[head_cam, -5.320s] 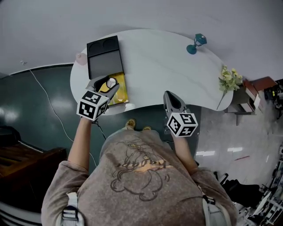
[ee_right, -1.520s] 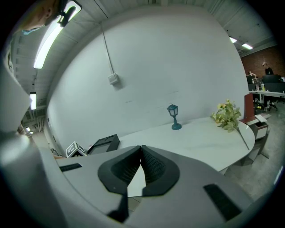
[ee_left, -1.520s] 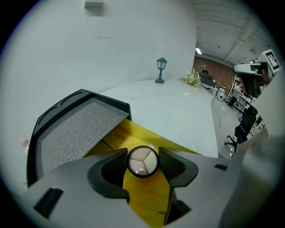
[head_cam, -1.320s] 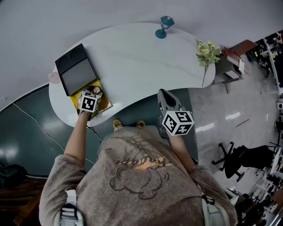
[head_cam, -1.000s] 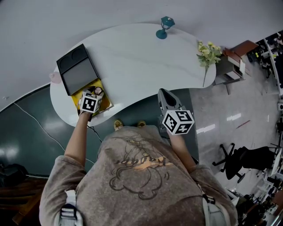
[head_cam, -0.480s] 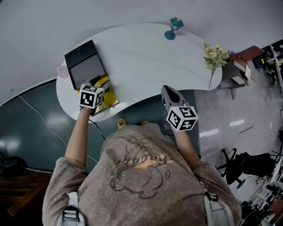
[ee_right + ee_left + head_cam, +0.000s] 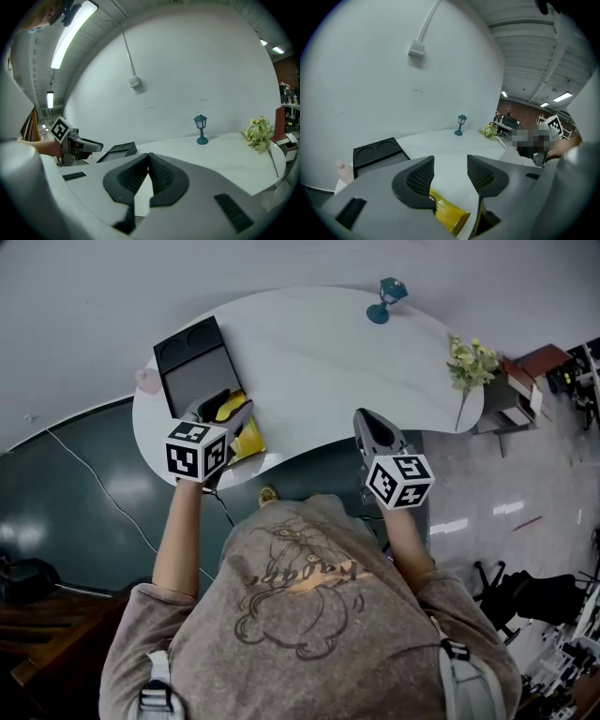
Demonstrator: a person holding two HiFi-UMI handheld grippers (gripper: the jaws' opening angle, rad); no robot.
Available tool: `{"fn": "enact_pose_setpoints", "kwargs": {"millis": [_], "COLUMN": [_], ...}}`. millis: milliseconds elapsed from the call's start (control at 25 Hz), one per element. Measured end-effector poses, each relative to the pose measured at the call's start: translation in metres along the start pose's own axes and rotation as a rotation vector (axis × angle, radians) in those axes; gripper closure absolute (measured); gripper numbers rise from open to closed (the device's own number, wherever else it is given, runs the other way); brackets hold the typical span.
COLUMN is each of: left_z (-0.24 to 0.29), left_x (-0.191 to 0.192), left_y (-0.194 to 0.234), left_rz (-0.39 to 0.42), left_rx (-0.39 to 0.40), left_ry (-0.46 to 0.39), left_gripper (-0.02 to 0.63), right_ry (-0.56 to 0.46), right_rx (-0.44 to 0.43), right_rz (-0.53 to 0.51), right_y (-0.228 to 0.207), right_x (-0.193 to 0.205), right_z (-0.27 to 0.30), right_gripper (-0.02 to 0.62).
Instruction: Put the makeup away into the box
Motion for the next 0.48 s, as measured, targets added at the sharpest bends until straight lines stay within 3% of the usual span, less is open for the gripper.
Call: {"fn": "enact_pose_setpoints", "kwargs": {"millis": [320,480], "left_z": [-0.047,-0.057], "left_x": [-0.027,-0.029], "left_y": [-0.014,-0.020], "left_rz": [-0.051,-0.034], "left_rx": [0.018,0.034], "left_ry": [-0.206,-0.257], "left_gripper": [0.368,0.368], "right_ry": [0.010,-0.003], "right_rx": [-0.049,-0.075], "right_rz": [-0.037,-0.068], "right_y": [0.018,0.024], "right_x": [-0.006,-0.012], "right_z": [0.009,0.007], "right_gripper": [0.592,0.592]}}
Point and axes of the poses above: the fingertips, and each gripper's own axes: z forward along the fingers, y to its left, x out of its underside, the point moved 3 cm from there along -z, backward along the fingers
